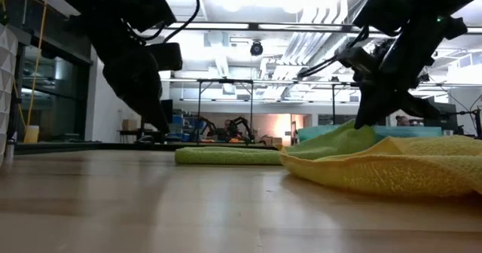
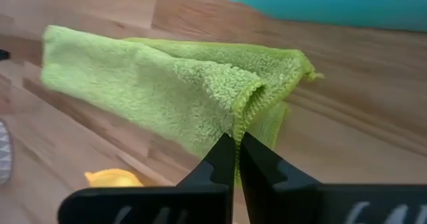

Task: Fold microfiber towels
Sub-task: Fold the green towel

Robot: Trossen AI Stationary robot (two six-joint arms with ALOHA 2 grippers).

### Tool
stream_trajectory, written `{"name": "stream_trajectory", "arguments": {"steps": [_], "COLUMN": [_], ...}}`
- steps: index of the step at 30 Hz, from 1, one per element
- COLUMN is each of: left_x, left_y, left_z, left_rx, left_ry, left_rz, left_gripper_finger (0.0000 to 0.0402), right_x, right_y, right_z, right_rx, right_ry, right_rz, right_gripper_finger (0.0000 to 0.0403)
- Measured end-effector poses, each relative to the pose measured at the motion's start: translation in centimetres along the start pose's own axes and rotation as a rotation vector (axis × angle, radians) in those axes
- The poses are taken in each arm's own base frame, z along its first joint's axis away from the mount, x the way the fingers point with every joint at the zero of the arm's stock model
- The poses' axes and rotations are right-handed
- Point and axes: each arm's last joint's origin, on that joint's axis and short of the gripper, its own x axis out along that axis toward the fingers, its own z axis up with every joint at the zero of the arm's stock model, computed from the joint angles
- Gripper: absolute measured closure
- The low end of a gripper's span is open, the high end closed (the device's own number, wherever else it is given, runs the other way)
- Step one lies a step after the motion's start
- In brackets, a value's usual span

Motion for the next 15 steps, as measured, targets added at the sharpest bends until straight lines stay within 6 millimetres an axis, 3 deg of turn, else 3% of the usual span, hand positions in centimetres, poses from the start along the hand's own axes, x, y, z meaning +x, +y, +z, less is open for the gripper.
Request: {"name": "stream_trajectory", "arguments": {"steps": [8, 15], "left_x": [0.0, 1.4], "left_y": [0.1, 0.0], "left_z": [-0.2, -0.5], "left_rx": [0.130, 0.182], "left_ry": [0.016, 0.061], "left_rz": [0.010, 0.001], "left_gripper_finger": [0.0402, 0.0402], "right_x": [-1.5, -2.6], "right_y": [2.2, 3.9], "right_z": [0.9, 1.7], "right_rx": [-0.025, -0.036], "right_ry": [-0.038, -0.072], "right_rz": [0.027, 0.024], "right_gripper_finger": [0.0402, 0.0402]}}
